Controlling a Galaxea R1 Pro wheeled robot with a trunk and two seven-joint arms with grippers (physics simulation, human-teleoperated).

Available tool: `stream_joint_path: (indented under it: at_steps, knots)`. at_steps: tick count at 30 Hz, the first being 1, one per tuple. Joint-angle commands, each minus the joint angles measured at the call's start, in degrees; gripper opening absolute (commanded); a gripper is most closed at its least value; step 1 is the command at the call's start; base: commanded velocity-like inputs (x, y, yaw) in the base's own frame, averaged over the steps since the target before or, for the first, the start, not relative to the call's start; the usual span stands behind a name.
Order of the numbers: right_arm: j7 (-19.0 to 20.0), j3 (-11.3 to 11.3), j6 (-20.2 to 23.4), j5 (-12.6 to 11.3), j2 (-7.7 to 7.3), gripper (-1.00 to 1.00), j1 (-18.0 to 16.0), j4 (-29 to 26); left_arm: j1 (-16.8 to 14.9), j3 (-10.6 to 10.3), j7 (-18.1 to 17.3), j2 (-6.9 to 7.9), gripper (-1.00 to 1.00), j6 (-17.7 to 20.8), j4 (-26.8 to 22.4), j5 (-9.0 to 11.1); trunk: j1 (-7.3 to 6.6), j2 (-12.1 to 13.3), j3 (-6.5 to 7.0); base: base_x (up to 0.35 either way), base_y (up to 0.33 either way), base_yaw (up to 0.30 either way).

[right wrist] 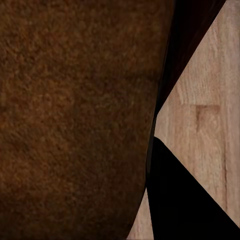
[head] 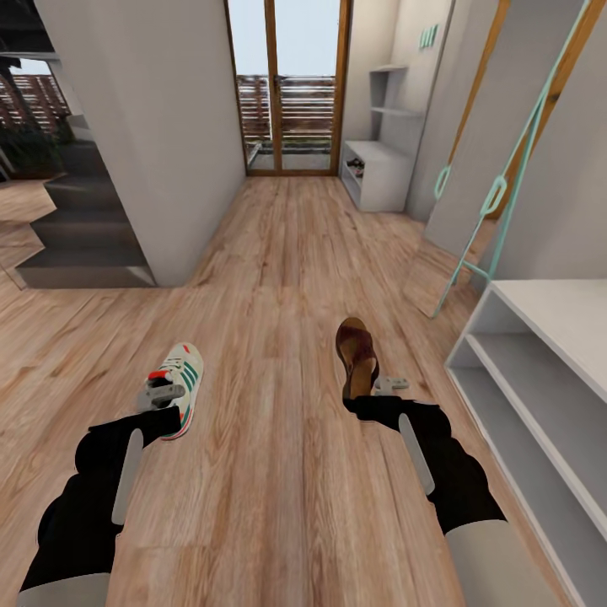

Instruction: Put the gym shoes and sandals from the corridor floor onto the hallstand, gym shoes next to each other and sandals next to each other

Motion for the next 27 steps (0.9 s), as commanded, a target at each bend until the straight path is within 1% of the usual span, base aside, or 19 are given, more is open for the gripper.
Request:
stream_joint_path:
  at_steps: [1, 8, 13, 27]
  knots:
    - [-0.18, 0.01, 0.02, -0.24, 0.02, -1.0, 0.01, 0.01, 0.0, 0.0, -0.01, 0.0, -1.0, 0.01, 0.0, -0.03, 0.0, 0.0, 0.0, 0.341, 0.0, 0.0]
    - [-0.21, 0.01, 0.02, -0.24, 0.02, -1.0, 0.0, 0.25, 0.0, 0.0, -0.01, 0.0, -1.0, -0.03, 0.0, -0.03, 0.0, 0.0, 0.0, 0.342, 0.029, 0.0]
    - [-0.22, 0.01, 0.02, -0.22, 0.05, -1.0, -0.01, 1.12, 0.0, 0.0, -0.01, 0.0, -1.0, -0.03, 0.0, -0.03, 0.0, 0.0, 0.0, 0.342, 0.074, 0.0]
    - [-0.22, 0.01, 0.02, -0.23, 0.04, -1.0, 0.02, 1.25, 0.0, 0.0, -0.01, -0.01, -1.0, -0.04, 0.0, -0.03, 0.0, 0.0, 0.0, 0.342, 0.078, 0.0]
